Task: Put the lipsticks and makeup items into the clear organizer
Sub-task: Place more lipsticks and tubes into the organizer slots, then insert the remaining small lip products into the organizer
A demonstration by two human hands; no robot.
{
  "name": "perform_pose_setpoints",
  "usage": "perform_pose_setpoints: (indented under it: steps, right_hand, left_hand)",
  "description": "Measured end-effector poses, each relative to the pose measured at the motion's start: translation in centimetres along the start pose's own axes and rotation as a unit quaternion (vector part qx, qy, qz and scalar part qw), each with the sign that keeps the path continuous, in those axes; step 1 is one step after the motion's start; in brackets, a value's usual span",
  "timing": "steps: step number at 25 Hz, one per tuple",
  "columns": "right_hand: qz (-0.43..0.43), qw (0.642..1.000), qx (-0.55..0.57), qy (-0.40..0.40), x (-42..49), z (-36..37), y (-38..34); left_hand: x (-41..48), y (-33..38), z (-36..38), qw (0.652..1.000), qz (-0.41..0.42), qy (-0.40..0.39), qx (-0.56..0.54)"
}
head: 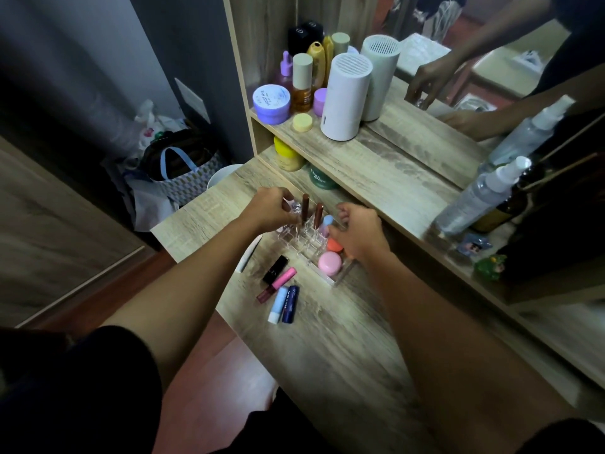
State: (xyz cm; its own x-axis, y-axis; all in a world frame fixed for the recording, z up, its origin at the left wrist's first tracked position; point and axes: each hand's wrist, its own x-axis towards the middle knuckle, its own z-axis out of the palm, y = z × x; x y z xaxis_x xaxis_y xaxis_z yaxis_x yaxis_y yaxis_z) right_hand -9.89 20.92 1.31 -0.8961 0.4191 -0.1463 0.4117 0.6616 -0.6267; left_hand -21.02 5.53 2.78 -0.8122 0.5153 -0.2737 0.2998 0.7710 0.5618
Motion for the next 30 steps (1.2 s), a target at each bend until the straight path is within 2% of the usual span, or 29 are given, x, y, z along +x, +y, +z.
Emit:
perform_pose_setpoints:
  steps: [5,7,8,10,12,14,18,21,26,30]
  right_hand:
    - [-0.024,0.991,0.048,0.126,-3.8,0.2,0.3]
    - [-0.057,0.986,0.052,0.147,-5.8,1.2,0.5]
    - [-0.08,0.986,0.047,0.137,-6.7,1.9,0.6]
    - [-0.114,0.991,0.039,0.062,-7.6,3.6,0.5]
    - [-0.117,0.992,0.022,-0.037,-7.7,5.3,0.2]
    - [-0.099,0.991,-0.01,-0.085,-7.4,6.7,-0.3]
    - [-0.048,0.991,-0.067,-0.107,-7.3,8.5,-0.8]
    - [0.026,0.988,-0.094,-0.121,-7.6,9.2,-0.5]
    - [0.089,0.988,-0.002,-0.123,-8.2,9.6,-0.3]
    - [0.11,0.987,0.01,-0.12,-8.1,9.3,-0.2]
  left_hand:
    - [-3.2,-1.8,-0.3,1.0,-0.02,0.009,0.005]
    - [-5.4,-3.1,0.6,1.0,-0.028,0.004,-0.002]
    - [-6.6,-3.9,1.3,0.999,-0.034,-0.004,-0.006]
    - [-8.9,-5.3,2.8,0.998,-0.053,-0.019,-0.01]
    - [-10.7,-6.4,4.2,0.998,-0.066,-0.026,-0.003]
    - [-11.9,-7.1,5.4,0.997,-0.072,-0.016,-0.008]
    - [-12.1,-7.7,6.8,0.996,-0.09,-0.005,-0.015]
    - [-11.7,-7.7,7.4,0.996,-0.09,-0.004,-0.011]
    - [-11.4,-7.7,7.9,0.996,-0.086,0.001,-0.011]
    - [-11.8,-7.9,7.6,0.994,-0.093,0.026,-0.044]
